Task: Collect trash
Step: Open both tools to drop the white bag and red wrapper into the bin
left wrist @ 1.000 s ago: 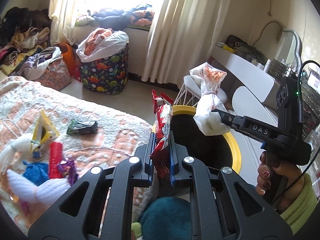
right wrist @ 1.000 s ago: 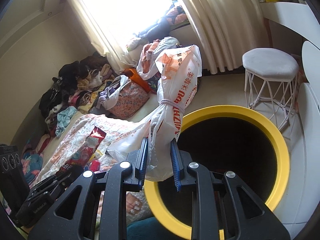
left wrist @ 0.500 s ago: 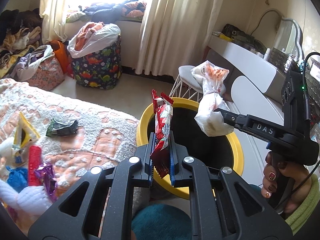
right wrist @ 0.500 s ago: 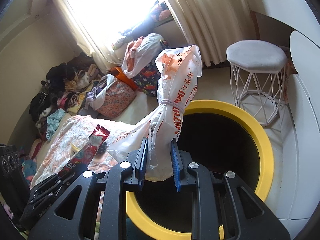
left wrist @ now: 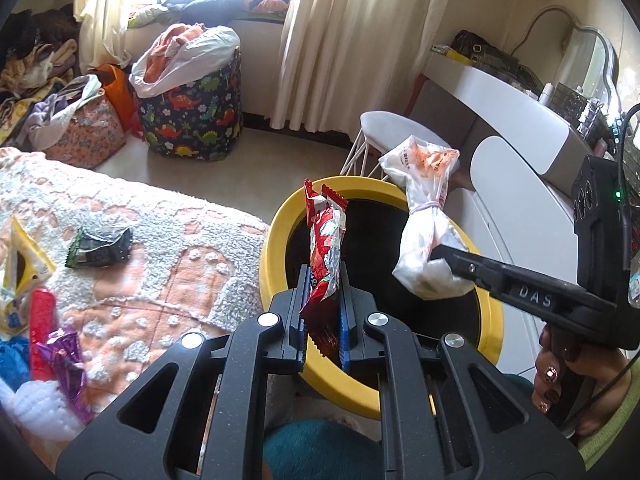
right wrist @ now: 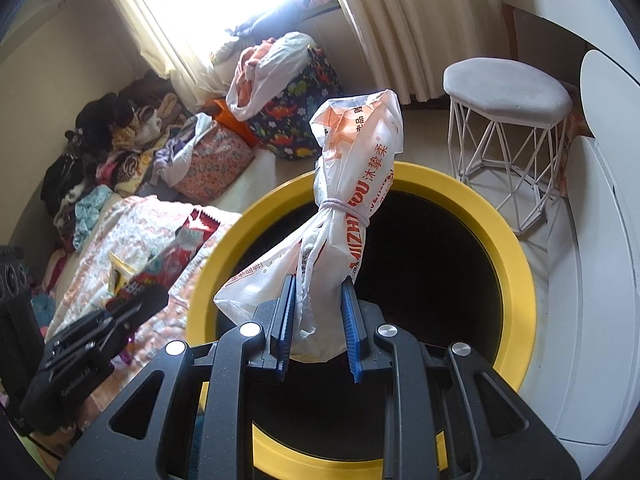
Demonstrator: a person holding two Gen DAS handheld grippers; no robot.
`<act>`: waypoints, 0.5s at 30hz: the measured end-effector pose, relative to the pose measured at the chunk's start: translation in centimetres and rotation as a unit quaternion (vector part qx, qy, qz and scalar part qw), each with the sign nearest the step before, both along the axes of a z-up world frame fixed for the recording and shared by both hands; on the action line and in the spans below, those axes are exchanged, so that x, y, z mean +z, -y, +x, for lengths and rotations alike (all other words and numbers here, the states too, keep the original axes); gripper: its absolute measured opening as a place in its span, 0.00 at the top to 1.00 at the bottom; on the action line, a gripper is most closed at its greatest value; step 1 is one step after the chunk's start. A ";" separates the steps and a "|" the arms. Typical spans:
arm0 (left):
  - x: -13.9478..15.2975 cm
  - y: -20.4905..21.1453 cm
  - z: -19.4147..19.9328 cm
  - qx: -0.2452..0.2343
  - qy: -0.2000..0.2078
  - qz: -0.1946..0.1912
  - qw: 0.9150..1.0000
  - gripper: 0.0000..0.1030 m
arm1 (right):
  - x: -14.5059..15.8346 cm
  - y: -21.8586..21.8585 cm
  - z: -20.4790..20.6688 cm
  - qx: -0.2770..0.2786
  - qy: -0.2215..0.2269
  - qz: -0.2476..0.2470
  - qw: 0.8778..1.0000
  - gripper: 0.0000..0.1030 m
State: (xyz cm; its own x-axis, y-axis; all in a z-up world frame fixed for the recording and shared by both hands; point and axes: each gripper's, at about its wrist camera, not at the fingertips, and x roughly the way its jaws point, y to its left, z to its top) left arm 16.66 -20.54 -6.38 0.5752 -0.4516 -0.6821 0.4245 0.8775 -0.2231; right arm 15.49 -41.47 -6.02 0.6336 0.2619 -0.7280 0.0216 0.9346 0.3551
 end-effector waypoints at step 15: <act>-1.3 1.8 1.5 -0.006 -0.024 0.011 1.000 0.93 | -1.3 1.1 0.3 -0.006 -0.039 0.006 0.999 0.66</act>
